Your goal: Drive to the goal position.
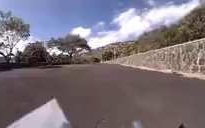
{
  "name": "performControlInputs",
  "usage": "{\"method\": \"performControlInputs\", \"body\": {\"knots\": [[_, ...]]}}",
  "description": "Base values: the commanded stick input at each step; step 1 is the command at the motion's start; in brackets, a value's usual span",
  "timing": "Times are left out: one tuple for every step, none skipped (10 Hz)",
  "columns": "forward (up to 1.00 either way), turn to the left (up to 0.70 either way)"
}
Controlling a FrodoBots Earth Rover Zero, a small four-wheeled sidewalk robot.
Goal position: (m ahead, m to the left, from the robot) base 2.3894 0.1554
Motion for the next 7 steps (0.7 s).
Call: {"method": "performControlInputs", "body": {"knots": [[0.7,0.0],[0.7,0.0],[0.7,0.0],[0.7,0.0],[0.7,0.0],[0.7,0.0],[0.7,0.0]]}}
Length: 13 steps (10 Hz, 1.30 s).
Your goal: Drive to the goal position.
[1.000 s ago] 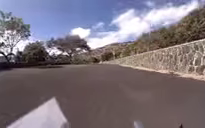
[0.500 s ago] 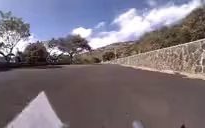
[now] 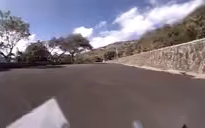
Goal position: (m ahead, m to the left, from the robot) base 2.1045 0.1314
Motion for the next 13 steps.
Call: {"method": "performControlInputs", "body": {"knots": [[0.7,0.0],[0.7,0.0],[0.7,0.0],[0.7,0.0],[0.7,0.0],[0.7,0.0],[0.7,0.0],[0.7,0.0],[0.7,0.0],[0.7,0.0],[0.7,0.0],[0.7,0.0],[0.7,0.0]]}}
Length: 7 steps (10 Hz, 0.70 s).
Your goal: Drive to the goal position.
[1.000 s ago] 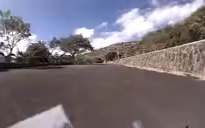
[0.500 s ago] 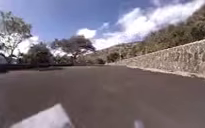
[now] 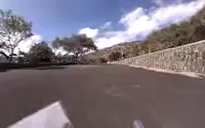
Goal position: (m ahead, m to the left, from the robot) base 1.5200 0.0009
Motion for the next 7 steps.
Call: {"method": "performControlInputs", "body": {"knots": [[0.7,0.0],[0.7,0.0],[0.7,0.0],[0.7,0.0],[0.7,0.0],[0.7,0.0],[0.7,0.0]]}}
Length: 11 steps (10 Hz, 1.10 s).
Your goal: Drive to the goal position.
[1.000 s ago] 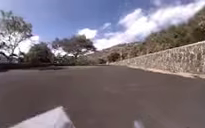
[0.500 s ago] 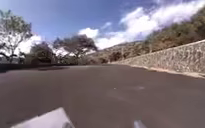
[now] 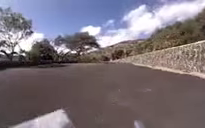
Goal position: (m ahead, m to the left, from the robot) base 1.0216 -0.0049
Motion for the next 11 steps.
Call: {"method": "performControlInputs", "body": {"knots": [[0.7,0.0],[0.7,0.0],[0.7,0.0],[0.7,0.0],[0.7,-0.06],[0.7,-0.33],[0.7,-0.35],[0.7,-0.35],[0.7,-0.35],[0.7,-0.35],[0.7,-0.35]]}}
